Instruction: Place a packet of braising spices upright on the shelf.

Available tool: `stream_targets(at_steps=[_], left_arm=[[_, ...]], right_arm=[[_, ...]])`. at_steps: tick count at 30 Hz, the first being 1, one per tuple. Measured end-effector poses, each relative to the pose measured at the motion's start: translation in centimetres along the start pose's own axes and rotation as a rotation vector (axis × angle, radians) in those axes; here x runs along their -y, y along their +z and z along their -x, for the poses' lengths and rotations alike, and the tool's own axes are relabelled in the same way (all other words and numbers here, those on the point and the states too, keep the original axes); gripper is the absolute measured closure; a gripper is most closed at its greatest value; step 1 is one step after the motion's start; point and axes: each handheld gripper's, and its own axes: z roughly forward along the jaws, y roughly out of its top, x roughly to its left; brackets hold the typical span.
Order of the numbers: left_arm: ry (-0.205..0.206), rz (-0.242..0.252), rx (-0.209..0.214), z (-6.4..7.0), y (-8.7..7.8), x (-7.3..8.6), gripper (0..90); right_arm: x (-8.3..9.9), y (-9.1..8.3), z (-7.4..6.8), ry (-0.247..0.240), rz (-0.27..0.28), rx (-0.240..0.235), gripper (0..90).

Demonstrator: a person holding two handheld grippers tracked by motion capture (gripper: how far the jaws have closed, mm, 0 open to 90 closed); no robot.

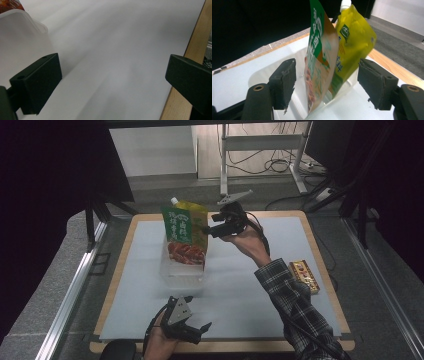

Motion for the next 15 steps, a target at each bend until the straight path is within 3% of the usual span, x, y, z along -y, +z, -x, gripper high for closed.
stream_targets(at_steps=[15], left_arm=[[0.001, 0.000, -0.002, 0.0, 0.0, 0.0, 0.4]], right_arm=[[2.8, -1.9, -0.1, 0.022, -0.013, 0.005, 28.9]])
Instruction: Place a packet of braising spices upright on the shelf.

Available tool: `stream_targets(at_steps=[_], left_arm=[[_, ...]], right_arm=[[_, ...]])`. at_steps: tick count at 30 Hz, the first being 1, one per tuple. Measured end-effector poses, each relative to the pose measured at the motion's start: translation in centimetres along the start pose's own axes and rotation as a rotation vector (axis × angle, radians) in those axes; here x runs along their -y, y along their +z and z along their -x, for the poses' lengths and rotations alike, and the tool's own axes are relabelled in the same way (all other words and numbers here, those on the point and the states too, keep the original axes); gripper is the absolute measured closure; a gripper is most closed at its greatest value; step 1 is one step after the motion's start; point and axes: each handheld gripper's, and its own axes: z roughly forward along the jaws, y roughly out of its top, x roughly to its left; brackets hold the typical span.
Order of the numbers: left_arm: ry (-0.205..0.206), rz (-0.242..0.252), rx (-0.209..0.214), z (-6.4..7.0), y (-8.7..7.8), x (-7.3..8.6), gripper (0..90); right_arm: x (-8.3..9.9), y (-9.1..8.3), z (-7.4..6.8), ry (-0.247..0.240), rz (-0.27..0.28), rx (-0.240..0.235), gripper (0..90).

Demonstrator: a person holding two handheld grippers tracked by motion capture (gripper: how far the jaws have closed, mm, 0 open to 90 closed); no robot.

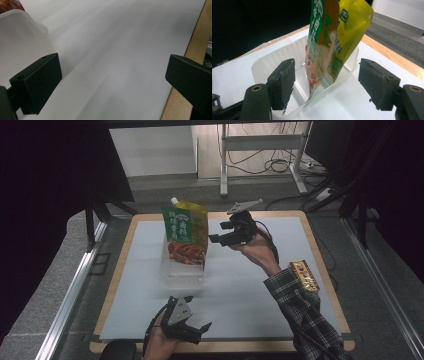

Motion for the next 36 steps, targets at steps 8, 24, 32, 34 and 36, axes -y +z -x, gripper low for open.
stream_targets(at_steps=[8, 24, 32, 34, 36], left_arm=[[-0.001, 0.000, 0.000, 0.0, 0.0, 0.0, 0.4], [0.003, -0.003, -0.001, 0.1, 0.1, 0.0, 0.5], [0.004, 0.000, -0.002, 0.1, 0.0, 0.0, 0.4], [0.005, -0.001, -0.002, 0.1, 0.0, 0.0, 0.4], [0.005, -0.002, -0.001, 0.0, 0.1, 0.0, 0.5]], right_arm=[[1.3, -0.6, 0.0, 0.004, -0.008, 0.006, 27.6], [3.7, -2.6, -0.5, 0.019, -0.025, 0.014, 28.1], [4.9, -3.6, -0.5, 0.007, -0.033, 0.050, 24.5], [5.2, -3.8, -0.4, 0.005, -0.037, 0.062, 23.3], [5.5, -3.9, -0.4, 0.007, -0.035, 0.064, 22.9]])
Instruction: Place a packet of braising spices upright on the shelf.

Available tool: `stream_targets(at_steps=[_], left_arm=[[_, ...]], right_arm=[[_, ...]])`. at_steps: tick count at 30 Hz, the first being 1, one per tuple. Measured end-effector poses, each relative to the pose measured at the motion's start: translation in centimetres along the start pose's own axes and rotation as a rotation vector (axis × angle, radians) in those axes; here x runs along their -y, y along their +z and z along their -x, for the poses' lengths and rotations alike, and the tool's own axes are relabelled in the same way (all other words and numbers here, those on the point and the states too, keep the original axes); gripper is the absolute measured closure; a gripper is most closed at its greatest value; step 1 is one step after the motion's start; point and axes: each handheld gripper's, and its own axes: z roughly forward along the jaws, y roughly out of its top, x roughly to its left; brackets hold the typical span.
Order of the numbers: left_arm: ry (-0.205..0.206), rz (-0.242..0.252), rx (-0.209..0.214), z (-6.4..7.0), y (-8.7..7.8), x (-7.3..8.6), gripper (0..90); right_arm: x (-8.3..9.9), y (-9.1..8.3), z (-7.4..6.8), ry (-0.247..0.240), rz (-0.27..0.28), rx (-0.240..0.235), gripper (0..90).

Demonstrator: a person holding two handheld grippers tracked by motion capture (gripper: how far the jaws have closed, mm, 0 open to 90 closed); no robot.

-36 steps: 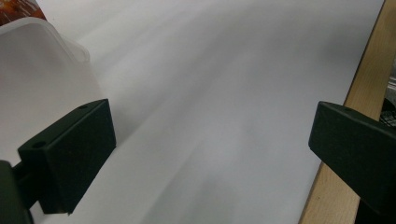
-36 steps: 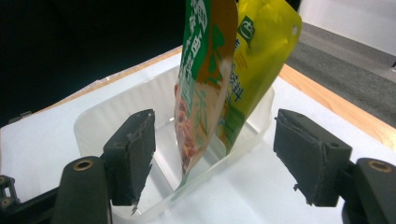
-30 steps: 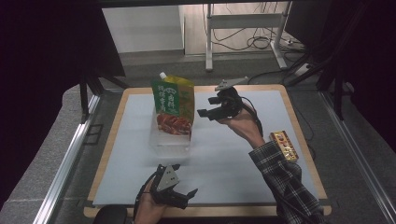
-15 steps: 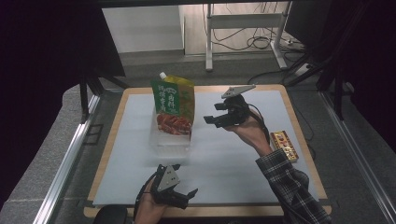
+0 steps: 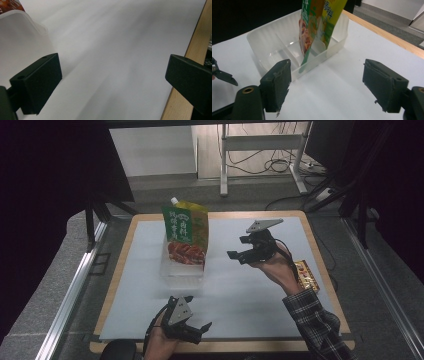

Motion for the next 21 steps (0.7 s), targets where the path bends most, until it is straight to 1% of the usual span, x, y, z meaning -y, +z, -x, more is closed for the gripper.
stream_targets(at_steps=[5, 6, 7, 9, 13, 17, 19, 21], left_arm=[[0.002, -0.001, -0.002, 0.0, 0.0, 0.0, 0.4], [0.002, -0.002, -0.003, 0.0, 0.0, 0.0, 0.5], [0.002, -0.003, -0.002, 0.0, 0.0, 0.0, 0.5], [0.003, -0.004, -0.003, 0.0, 0.0, 0.0, 0.4], [0.005, -0.006, 0.000, 0.0, 0.1, 0.0, 0.5], [0.007, -0.007, 0.001, 0.1, 0.1, 0.0, 0.5], [0.003, -0.004, 0.001, 0.1, 0.1, 0.0, 0.5], [0.003, -0.005, -0.001, 0.1, 0.1, 0.0, 0.5]], right_arm=[[1.1, -0.5, 0.3, 0.011, 0.004, 0.008, 21.5], [1.5, -0.6, 0.4, 0.014, 0.000, 0.016, 20.7], [1.5, -0.6, 0.4, 0.014, 0.000, 0.016, 20.7], [2.1, -0.8, 0.5, 0.006, -0.005, 0.023, 20.5], [2.8, -0.9, 0.5, 0.000, -0.010, 0.031, 20.9], [3.9, -1.3, 0.7, 0.011, 0.000, 0.033, 20.9], [4.1, -1.3, 0.7, 0.011, 0.000, 0.036, 20.9], [4.5, -1.4, 0.9, 0.003, -0.014, 0.055, 20.8]])
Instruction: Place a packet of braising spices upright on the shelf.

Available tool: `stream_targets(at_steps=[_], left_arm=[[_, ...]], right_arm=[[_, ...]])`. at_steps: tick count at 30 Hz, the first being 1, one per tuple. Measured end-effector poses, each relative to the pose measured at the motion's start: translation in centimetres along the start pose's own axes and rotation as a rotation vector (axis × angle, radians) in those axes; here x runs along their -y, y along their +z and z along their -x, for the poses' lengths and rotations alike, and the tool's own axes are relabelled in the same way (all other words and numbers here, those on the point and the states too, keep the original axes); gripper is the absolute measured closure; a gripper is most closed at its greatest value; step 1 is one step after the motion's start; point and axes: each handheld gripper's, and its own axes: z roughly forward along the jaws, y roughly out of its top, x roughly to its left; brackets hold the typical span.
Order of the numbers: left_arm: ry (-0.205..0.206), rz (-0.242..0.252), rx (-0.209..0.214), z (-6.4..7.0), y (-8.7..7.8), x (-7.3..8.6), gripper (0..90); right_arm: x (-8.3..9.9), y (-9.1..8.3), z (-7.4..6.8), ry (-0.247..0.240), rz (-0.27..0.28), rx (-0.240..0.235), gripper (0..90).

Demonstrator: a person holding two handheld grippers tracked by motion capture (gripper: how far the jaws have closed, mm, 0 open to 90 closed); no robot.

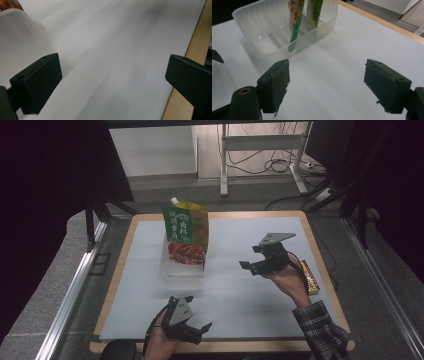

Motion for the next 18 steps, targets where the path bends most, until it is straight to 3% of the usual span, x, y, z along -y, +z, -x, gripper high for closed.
stream_targets(at_steps=[11, 18], left_arm=[[0.004, -0.007, -0.001, 0.0, 0.1, 0.0, 0.6], [0.005, -0.006, 0.000, 0.0, 0.0, 0.0, 0.6]], right_arm=[[1.6, -1.0, 1.1, 0.053, 0.000, 0.045, 20.5], [2.5, -1.1, 1.9, 0.073, -0.029, 0.082, 19.4]])
